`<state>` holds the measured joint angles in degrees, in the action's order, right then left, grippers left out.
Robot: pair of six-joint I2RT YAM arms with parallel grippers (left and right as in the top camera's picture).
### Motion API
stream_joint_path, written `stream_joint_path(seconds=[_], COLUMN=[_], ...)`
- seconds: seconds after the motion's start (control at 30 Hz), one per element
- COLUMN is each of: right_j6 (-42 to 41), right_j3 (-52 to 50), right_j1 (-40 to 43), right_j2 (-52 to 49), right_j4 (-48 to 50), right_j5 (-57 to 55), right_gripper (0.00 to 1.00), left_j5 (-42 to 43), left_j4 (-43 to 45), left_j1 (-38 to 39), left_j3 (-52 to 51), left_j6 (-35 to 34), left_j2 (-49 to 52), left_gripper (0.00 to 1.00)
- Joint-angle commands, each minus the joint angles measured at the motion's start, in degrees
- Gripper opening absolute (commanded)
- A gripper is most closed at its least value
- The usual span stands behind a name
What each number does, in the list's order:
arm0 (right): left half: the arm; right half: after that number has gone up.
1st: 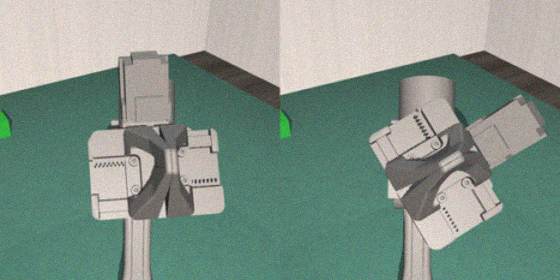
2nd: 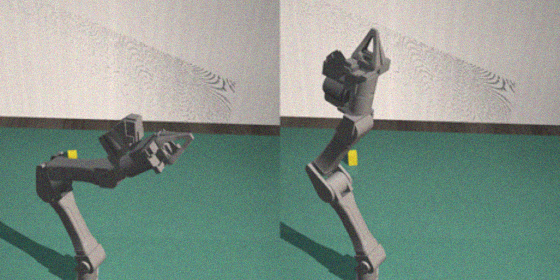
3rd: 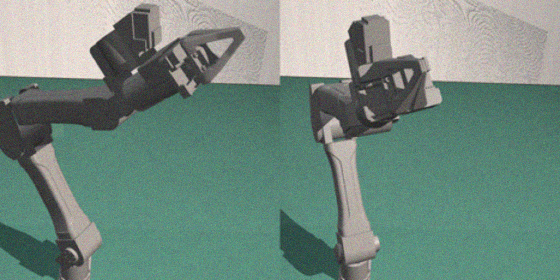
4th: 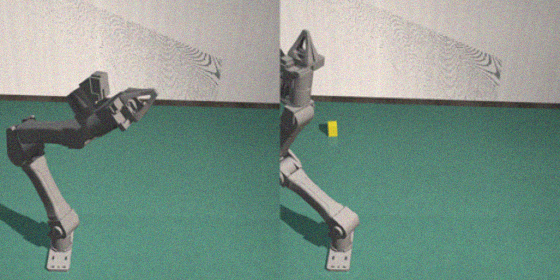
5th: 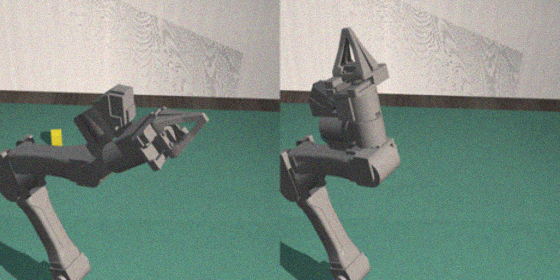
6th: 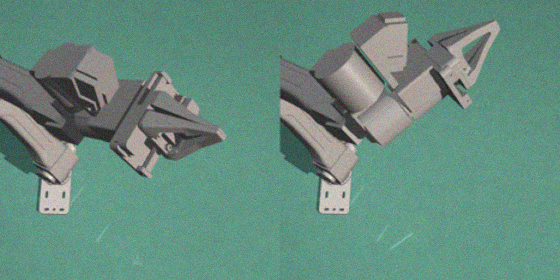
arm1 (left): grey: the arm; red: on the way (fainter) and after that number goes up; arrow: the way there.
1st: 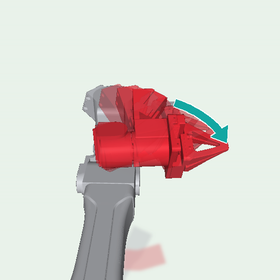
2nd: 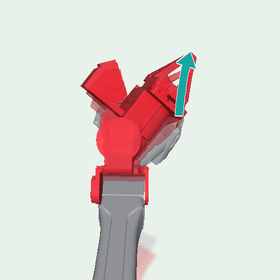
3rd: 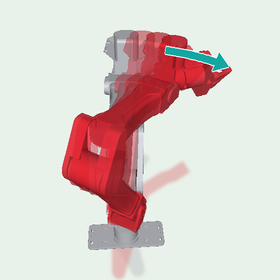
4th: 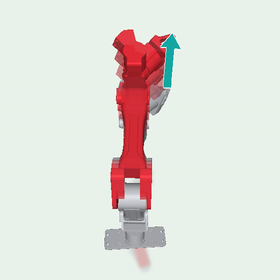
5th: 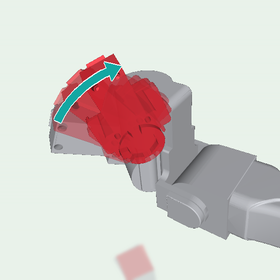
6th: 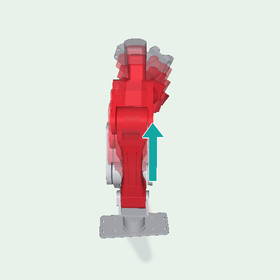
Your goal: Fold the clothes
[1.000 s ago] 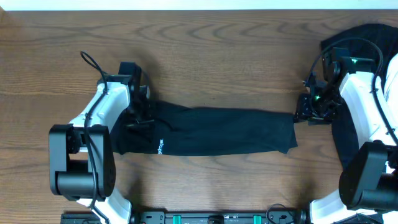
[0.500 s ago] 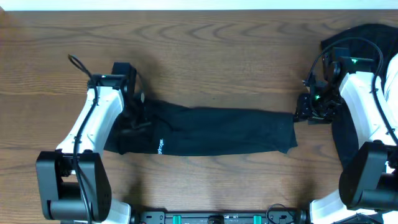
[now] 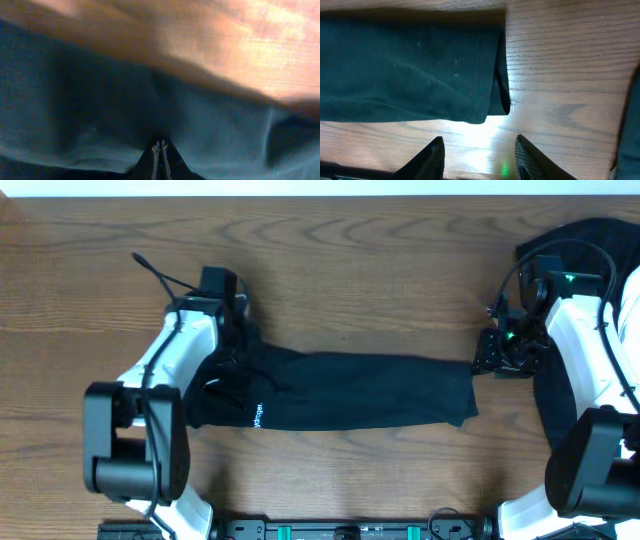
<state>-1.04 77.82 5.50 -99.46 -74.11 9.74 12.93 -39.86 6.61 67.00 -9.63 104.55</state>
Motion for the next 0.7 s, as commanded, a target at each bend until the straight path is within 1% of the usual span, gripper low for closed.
stream_joint_path(seconds=[0.0, 0.23, 0.37, 0.57, 0.67], right_j6=[-0.83, -0.83, -0.83, -0.83, -0.83], right_j3=[0.17, 0.17, 0.17, 0.17, 0.17], right_j1=[-0.26, -0.26, -0.26, -0.31, -0.31], right_j2=[1.22, 1.22, 1.22, 1.22, 1.22], right_j4=[-0.33, -0.24, -0.22, -0.22, -0.17], right_j5=[0.81, 0.79, 0.79, 0.81, 0.79], right_gripper=[0.43, 0.43, 0.43, 0.43, 0.43], left_j5=[2.73, 2.71, 2.73, 2.69, 2.4], left_j4=[-3.76, -22.16, -27.93, -28.02, -22.97], left_j1=[1.01, 1.07, 1.07, 1.07, 1.07], left_j3=[0.79, 0.92, 0.9, 1.66, 2.01], left_j6=[0.07, -0.13, -0.11, -0.11, -0.11], left_j2=[0.2, -1.27, -1.36, -3.26, -6.01], left_gripper=[0.06, 0.06, 0.06, 0.06, 0.06])
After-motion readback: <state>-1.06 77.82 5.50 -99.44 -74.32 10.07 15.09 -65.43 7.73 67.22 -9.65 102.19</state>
